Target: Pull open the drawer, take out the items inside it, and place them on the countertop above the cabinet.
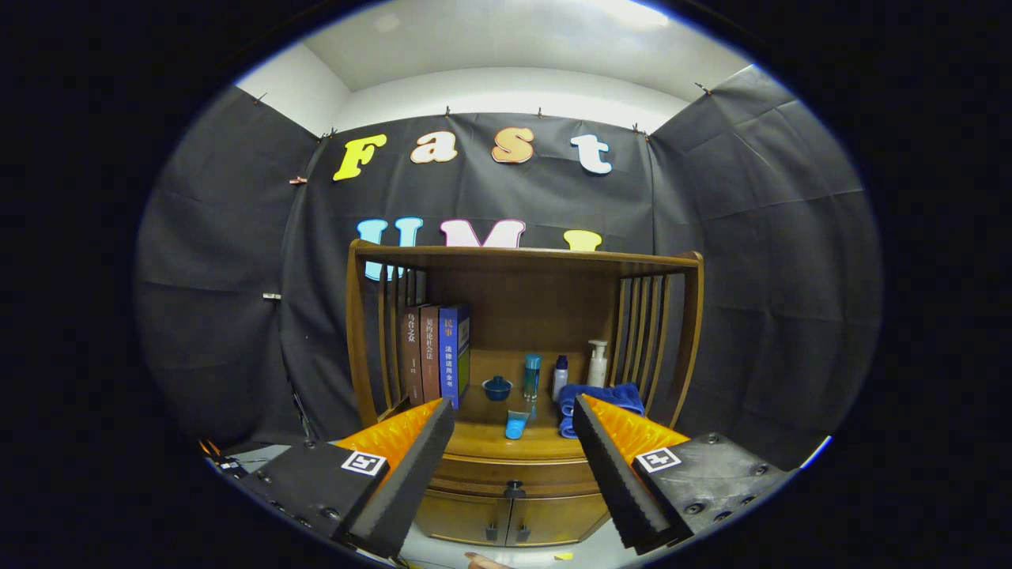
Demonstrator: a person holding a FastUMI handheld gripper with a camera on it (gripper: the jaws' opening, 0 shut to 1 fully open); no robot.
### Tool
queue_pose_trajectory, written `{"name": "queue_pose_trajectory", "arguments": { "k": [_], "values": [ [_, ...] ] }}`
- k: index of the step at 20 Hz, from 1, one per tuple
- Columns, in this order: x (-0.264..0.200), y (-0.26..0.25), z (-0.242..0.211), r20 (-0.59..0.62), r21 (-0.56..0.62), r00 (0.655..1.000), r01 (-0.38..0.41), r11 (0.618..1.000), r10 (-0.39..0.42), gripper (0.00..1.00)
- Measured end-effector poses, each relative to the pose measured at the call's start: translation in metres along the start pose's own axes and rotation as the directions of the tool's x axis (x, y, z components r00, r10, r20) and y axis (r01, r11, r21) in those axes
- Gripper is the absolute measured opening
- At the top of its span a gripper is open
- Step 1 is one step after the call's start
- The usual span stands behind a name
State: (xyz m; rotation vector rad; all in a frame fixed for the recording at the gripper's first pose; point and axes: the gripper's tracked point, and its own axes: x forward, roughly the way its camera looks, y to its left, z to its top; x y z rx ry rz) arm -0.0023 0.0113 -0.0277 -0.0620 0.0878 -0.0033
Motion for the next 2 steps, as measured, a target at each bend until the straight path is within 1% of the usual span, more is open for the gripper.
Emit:
{"name": "queue_pose_trajectory", "arguments": {
  "k": [2],
  "values": [
    [0.0, 0.0006, -0.0003, -0.001, 0.004, 1.0, -0.001, 1.0, 0.001, 0.99]
  ]
}}
